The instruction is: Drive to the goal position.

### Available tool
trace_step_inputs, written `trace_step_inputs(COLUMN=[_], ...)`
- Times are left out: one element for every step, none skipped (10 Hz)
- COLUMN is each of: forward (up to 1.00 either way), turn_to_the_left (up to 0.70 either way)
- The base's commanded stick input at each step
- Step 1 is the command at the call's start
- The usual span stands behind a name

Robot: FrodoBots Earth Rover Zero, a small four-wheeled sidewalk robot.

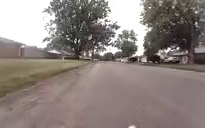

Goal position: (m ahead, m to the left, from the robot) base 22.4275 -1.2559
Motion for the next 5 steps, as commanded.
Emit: trace_step_inputs(forward=[1.00, 1.00, 1.00, 1.00, 1.00], turn_to_the_left=[0.00, 0.00, 0.00, 0.00, 0.00])
